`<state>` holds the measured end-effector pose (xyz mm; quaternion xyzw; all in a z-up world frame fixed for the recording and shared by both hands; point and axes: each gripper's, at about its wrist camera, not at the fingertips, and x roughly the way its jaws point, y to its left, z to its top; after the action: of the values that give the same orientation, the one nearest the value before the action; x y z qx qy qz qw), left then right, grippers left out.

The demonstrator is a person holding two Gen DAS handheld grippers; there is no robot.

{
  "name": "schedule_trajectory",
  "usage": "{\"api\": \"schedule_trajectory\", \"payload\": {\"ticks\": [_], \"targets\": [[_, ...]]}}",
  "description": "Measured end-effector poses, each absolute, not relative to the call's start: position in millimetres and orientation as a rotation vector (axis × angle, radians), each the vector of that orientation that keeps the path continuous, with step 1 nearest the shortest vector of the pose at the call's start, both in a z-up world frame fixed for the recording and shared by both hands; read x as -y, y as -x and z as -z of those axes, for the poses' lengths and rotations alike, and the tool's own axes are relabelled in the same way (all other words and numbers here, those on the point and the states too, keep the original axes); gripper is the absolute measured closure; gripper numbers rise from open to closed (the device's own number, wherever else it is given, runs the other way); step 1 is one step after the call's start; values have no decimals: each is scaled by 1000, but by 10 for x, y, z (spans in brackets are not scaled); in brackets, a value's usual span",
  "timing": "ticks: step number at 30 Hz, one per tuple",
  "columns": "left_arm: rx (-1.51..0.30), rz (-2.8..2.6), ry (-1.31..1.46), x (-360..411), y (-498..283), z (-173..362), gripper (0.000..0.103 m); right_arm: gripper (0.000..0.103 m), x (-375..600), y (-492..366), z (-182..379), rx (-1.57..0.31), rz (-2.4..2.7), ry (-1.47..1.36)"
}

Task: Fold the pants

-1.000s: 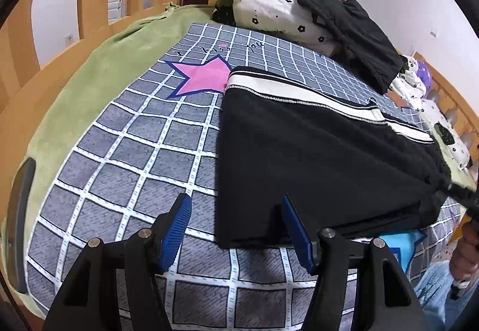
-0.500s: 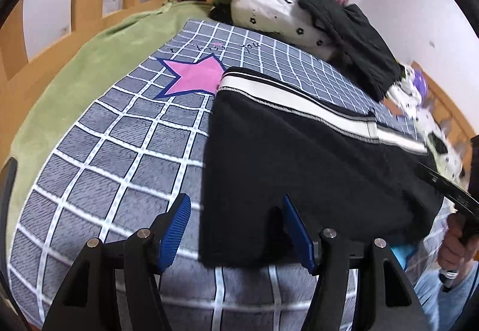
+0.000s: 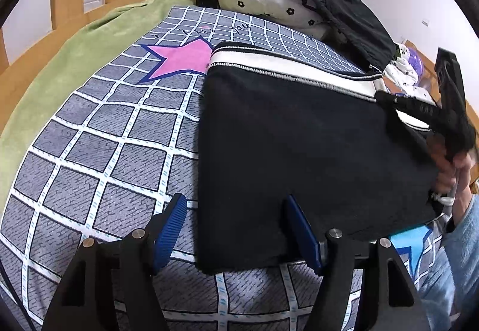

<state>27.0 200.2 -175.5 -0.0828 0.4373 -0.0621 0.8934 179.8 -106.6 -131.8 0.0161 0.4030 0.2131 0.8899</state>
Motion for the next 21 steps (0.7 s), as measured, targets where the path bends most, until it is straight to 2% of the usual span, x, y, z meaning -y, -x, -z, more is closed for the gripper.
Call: {"api": "schedule_trajectory", "payload": {"ticks": [2, 4, 9, 11, 12, 16, 21], "targets": [[-902, 128, 174, -1996, -274, 1753, 35, 87, 1130, -1898, 1410, -882, -433, -106], [-905, 129, 188, -2008, -278, 1737, 35, 83, 1064, -1963, 1579, -956, -404, -57], [-877, 96, 189, -2037, -221, 1662, 35, 70, 1189, -1711, 1349, -912, -383, -80], [-890, 100, 206, -2042, -199, 1688, 35, 54, 1266, -1460, 1285, -886, -420, -110], [-894, 100, 216, -2040, -188, 1701, 35, 52, 1266, -1344, 1288, -888, -431, -93], [-910, 98, 243, -2024, -127, 1675, 35, 52, 1122, -969, 1592, -963, -435, 97], [-918, 81, 269, -2056, 54, 1575, 35, 48, 1466, -729, 1344, -935, -370, -53]]}}
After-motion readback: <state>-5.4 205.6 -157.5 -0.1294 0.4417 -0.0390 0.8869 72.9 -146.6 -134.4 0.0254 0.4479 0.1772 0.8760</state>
